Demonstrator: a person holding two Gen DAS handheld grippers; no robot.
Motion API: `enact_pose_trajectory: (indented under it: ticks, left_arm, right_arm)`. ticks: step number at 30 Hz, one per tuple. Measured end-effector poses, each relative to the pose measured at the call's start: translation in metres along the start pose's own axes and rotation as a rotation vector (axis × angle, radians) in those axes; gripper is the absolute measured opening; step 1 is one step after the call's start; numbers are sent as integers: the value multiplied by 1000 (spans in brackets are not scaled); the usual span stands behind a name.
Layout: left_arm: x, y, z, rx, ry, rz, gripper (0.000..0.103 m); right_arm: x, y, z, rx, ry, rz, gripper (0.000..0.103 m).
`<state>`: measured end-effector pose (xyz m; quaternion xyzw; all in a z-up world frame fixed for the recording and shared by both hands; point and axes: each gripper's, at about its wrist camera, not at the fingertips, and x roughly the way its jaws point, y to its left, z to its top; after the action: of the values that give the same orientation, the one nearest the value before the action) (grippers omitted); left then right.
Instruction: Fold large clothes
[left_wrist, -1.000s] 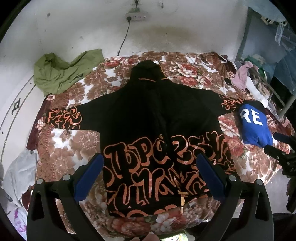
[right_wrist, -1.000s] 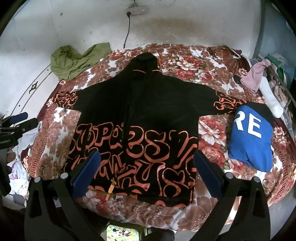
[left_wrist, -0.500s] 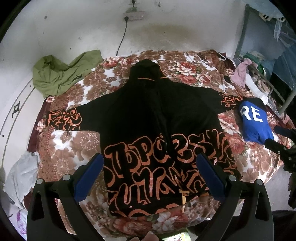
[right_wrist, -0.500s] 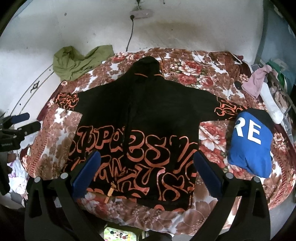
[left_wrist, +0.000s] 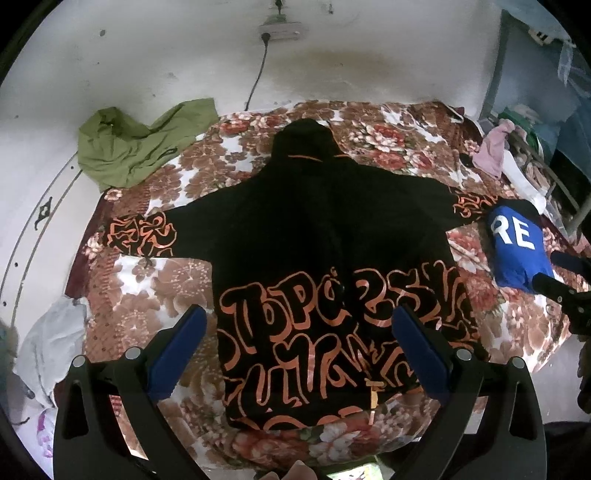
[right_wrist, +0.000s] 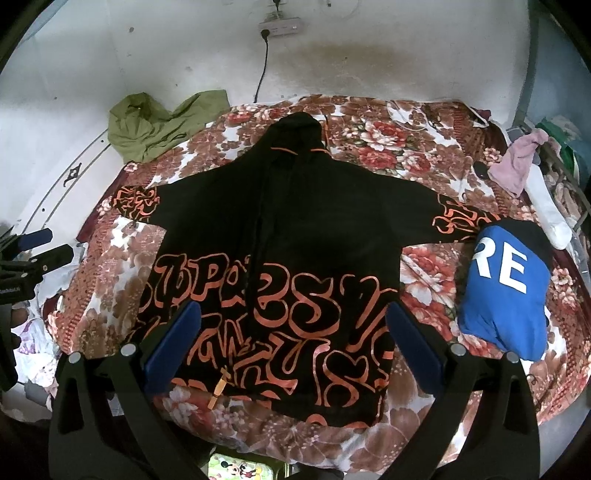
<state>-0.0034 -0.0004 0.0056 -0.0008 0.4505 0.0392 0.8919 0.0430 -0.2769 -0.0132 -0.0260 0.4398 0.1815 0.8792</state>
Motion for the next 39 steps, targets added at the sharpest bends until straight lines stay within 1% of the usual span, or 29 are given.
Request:
enact_pose_trajectory:
  ticks: [4, 8, 12, 15, 18, 21, 23, 25, 26, 27, 28, 29, 30, 31, 33, 35, 36, 37, 39]
  left_arm:
    - [-9, -7, 4, -39, -8, 14, 98]
    - [-13, -17, 5, -77, -8, 40, 98]
    - [-14, -21, 4, -110, -2, 62, 98]
    - [-12, -17, 5, -95, -4, 68, 98]
    - [-1, 0, 9, -83, 2, 63, 98]
    - [18, 34, 19, -61, -11, 54, 98]
    - [32, 61, 25, -76, -5, 49, 98]
    - [47, 99, 34, -122, -7, -3, 98]
    - [57, 119, 39, -136, -8, -34, 98]
    - [68, 139, 42, -140, -4, -39, 98]
    - [78, 155, 46, -141, 4, -33, 98]
    - [90, 173, 49, -148, 16, -30, 98]
    - [103, 195, 52, -160, 32, -35, 98]
    - [119, 221, 55, -172, 44, -33, 98]
    - [148, 266, 62, -206, 59, -19, 98]
    - [173, 306, 69, -238, 57, 12, 98]
    - [183, 319, 71, -245, 52, 38, 98]
    - [194, 333, 75, -247, 50, 70, 98]
    - [217, 356, 83, -235, 45, 90, 98]
  right_arm:
    - [-5, -7, 5, -16, -5, 16, 99]
    - [-12, -19, 11, -29, -3, 49, 99]
    - [-10, -25, 13, -51, 18, 53, 99]
    - [-2, -21, 17, -68, 35, 44, 99]
    - [12, -3, 29, -86, 29, 39, 99]
    - [34, 24, 43, -80, 32, 50, 99]
    - [53, 49, 57, -70, 54, 36, 99]
    - [69, 76, 71, -59, 63, 35, 99]
    - [76, 88, 77, -74, 67, 25, 99]
    - [87, 103, 83, -103, 75, 10, 98]
    - [102, 123, 90, -134, 83, -7, 98]
    - [110, 133, 95, -139, 85, -14, 98]
    - [121, 145, 101, -132, 87, -13, 99]
    - [135, 160, 109, -118, 98, 8, 99]
    - [154, 181, 117, -111, 102, 18, 98]
    - [179, 209, 128, -128, 111, 16, 98]
    - [189, 219, 132, -125, 126, 18, 98]
    - [200, 231, 138, -98, 151, 31, 99]
    - [215, 250, 148, -74, 166, 69, 99]
